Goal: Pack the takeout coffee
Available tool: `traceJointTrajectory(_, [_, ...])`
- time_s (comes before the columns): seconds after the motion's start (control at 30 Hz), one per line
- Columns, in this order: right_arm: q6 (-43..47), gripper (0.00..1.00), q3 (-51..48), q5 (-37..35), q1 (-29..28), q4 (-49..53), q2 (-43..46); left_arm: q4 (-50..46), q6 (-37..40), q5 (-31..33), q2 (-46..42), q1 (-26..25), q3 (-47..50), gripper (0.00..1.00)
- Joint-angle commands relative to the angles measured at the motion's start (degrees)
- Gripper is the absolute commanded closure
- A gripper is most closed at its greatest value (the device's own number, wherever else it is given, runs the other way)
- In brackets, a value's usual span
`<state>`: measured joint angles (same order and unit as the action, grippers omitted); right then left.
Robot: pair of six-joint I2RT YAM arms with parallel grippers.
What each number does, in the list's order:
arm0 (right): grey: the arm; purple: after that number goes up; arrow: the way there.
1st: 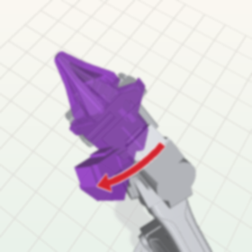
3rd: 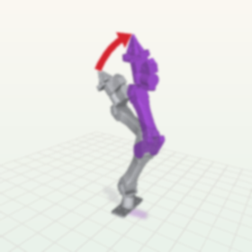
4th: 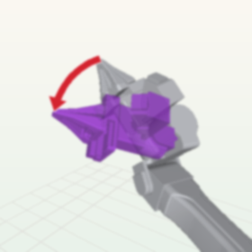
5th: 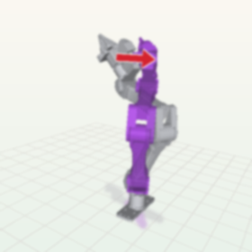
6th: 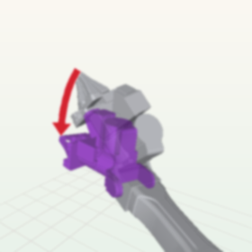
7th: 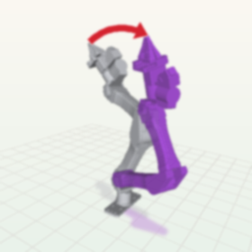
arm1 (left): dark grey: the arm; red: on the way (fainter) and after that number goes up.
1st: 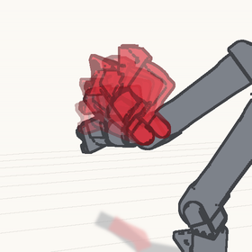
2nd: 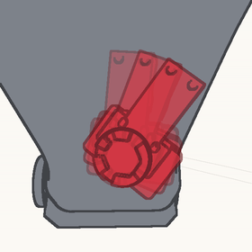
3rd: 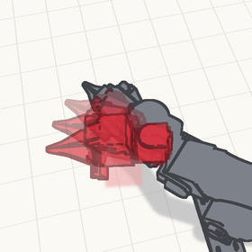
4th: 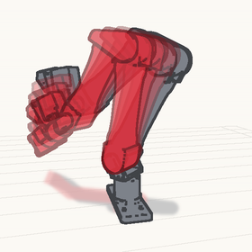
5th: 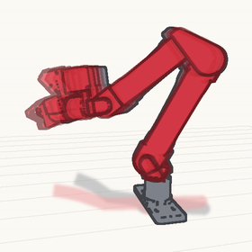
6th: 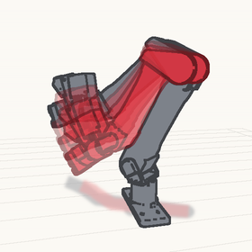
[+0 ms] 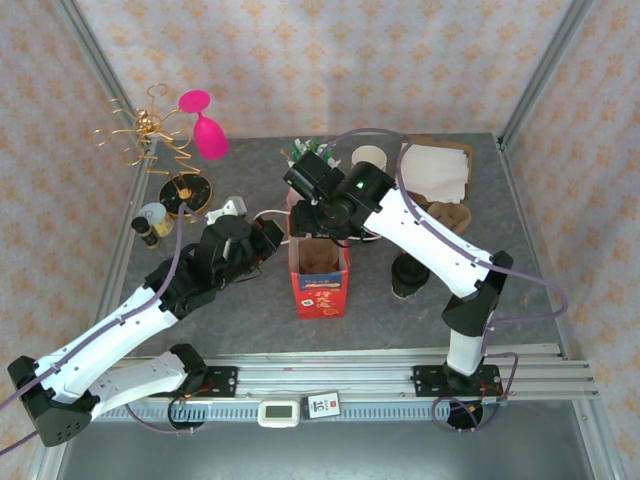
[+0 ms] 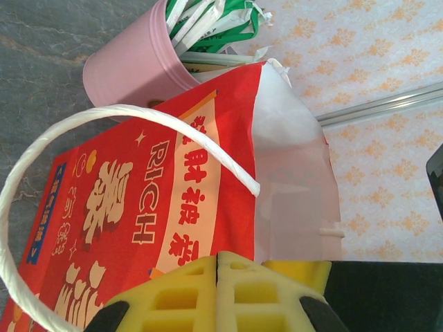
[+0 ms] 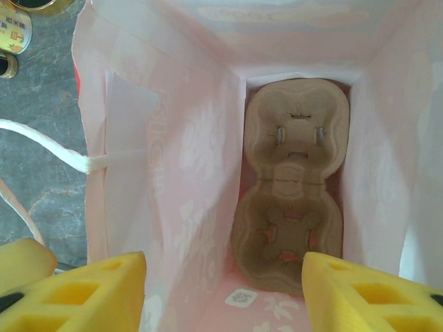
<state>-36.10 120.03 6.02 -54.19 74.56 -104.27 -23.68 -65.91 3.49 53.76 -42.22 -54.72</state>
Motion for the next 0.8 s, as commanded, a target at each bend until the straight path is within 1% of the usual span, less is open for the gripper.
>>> traceJointTrajectory(0.0, [1.00,0.40,1.18,-0.05,0.23,0.21,1.72,-0.77,1.17,0.53,0.20,0.71,-1.84,1.00])
traceJointTrajectory(0.2, [1.12,0.40,2.23,1.21,0.31,-2.03,3.18,-2.01,1.57,1.27,0.22,0.65,-2.48,1.00])
traceJointTrajectory(0.37, [0.95,0.44,3.74,2.22,0.34,-2.06,3.19,-2.31,1.83,1.52,0.30,0.78,-2.79,1.00])
traceJointTrajectory(0.5, [0.77,0.47,5.68,1.47,0.64,-0.64,3.56,-2.49,2.53,1.54,0.29,0.83,-3.88,1.00])
traceJointTrajectory(0.67, [-0.09,0.46,5.43,-0.40,1.49,0.26,6.32,-4.17,4.87,1.01,0.89,1.42,-6.50,1.00])
traceJointTrajectory(0.77, [-0.87,0.46,3.53,-1.23,2.60,0.32,9.10,-6.23,7.59,0.29,1.99,1.52,-9.29,0.95])
